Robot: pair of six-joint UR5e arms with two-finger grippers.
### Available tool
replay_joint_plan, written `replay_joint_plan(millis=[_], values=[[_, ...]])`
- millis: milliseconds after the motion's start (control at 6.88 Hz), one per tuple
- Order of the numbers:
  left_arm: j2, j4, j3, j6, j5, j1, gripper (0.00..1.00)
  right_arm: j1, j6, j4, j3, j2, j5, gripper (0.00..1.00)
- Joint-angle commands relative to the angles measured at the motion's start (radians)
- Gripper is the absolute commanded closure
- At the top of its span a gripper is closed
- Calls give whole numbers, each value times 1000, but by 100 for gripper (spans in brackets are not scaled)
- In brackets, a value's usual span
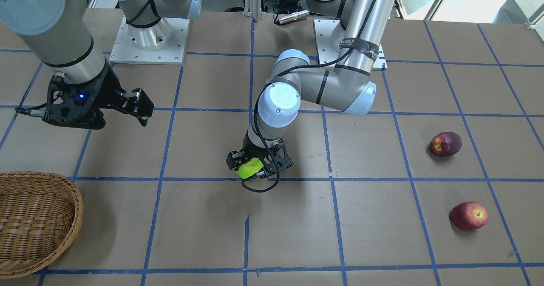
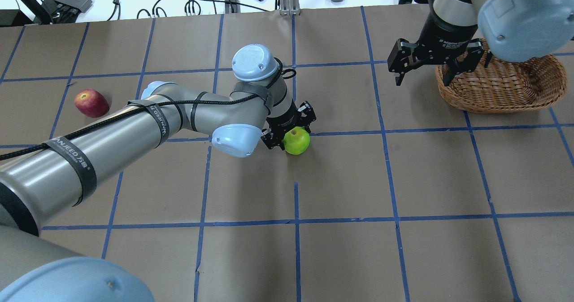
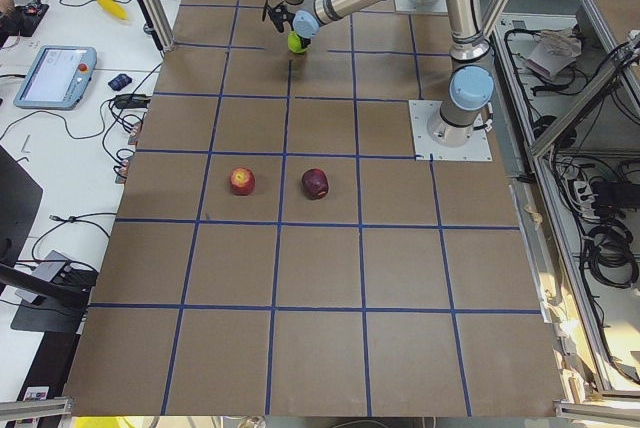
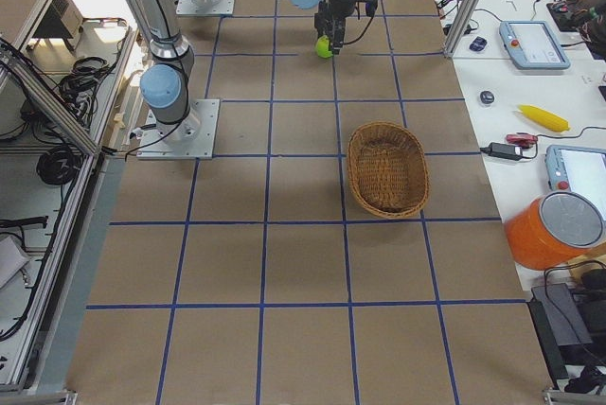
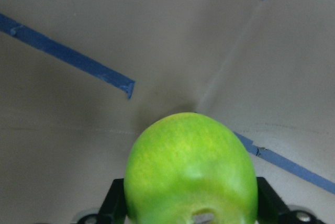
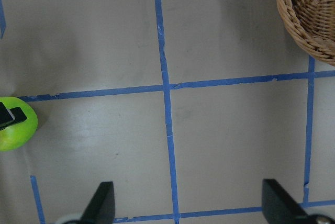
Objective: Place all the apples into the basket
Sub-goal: 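Carry the green apple to the table center and release it with left gripper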
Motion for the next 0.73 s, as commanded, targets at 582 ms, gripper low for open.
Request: replay_joint_plan(millis=[582], values=[[226,-514,72,861,295,322,0,85,92,-122,-5,89,54,0]])
